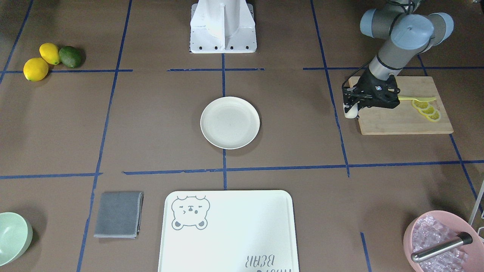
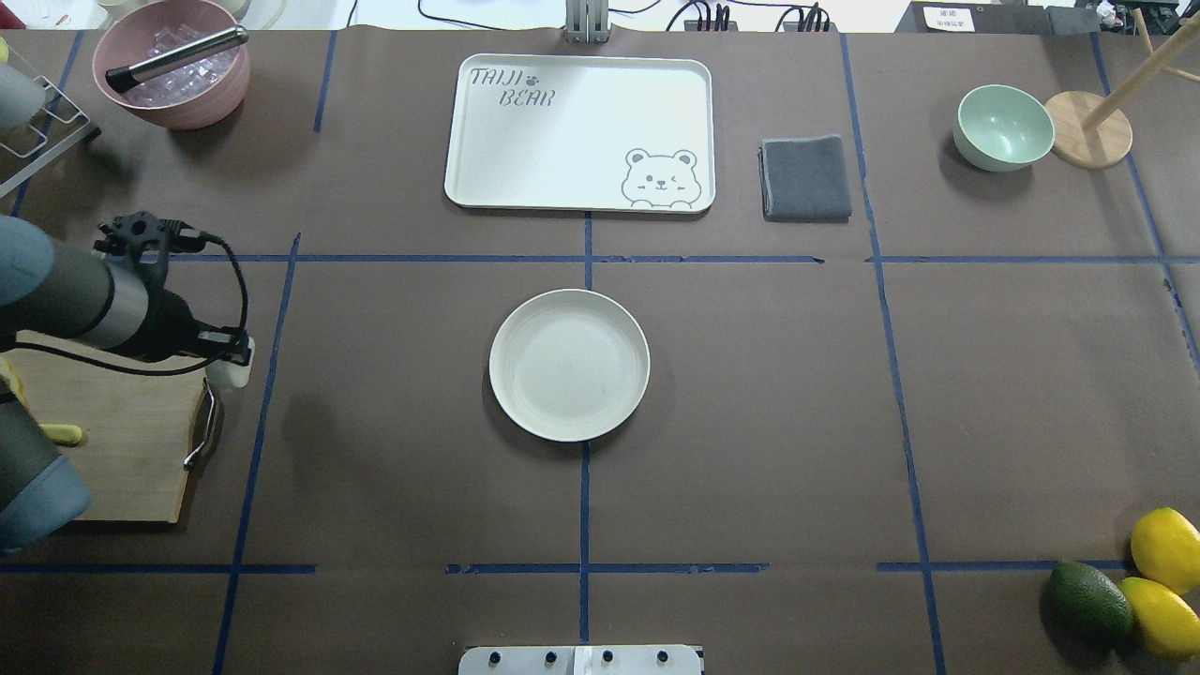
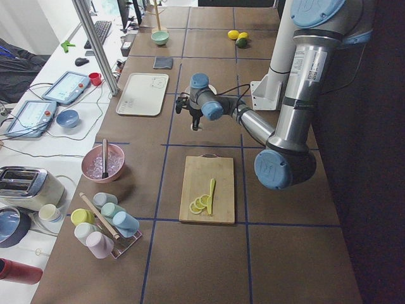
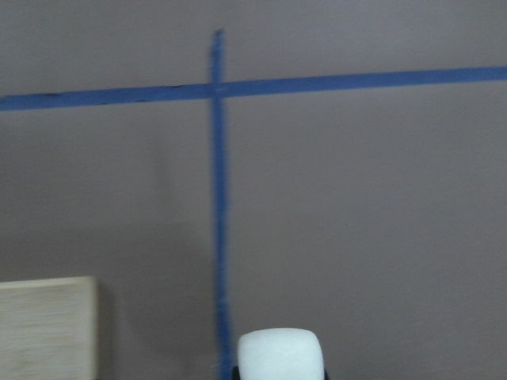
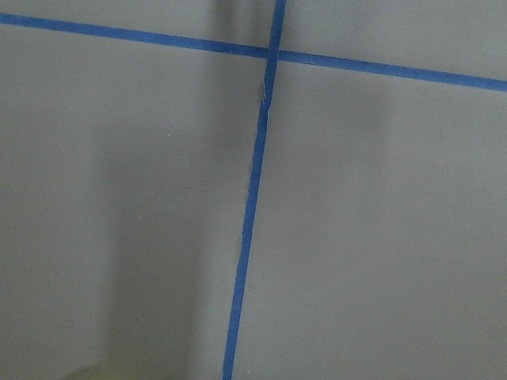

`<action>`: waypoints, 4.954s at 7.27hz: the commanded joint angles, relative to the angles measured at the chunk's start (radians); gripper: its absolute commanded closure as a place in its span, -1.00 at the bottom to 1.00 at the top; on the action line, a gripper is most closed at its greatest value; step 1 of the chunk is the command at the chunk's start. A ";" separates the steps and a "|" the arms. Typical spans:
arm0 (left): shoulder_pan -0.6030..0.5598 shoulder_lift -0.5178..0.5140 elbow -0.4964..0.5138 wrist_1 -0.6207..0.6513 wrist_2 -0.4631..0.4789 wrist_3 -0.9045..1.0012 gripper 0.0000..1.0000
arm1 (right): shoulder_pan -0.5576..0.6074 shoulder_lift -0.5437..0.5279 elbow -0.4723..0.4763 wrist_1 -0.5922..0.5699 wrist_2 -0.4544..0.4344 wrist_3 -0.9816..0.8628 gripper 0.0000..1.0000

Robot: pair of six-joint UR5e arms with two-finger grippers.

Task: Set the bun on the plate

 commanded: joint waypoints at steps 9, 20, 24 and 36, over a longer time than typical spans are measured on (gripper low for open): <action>0.228 -0.588 0.423 0.134 0.205 -0.314 -0.99 | 0.000 0.001 -0.006 -0.001 0.000 0.000 -0.99; -0.658 0.309 -0.026 0.291 -0.339 1.144 -0.99 | 0.000 -0.001 -0.008 -0.001 -0.002 -0.003 -0.99; -0.845 0.484 0.073 0.288 -0.416 1.211 -1.00 | 0.000 -0.004 -0.004 -0.001 0.000 -0.006 -0.99; -0.863 0.471 0.085 0.291 -0.407 1.194 -1.00 | 0.000 -0.002 -0.001 0.000 0.000 -0.005 -0.99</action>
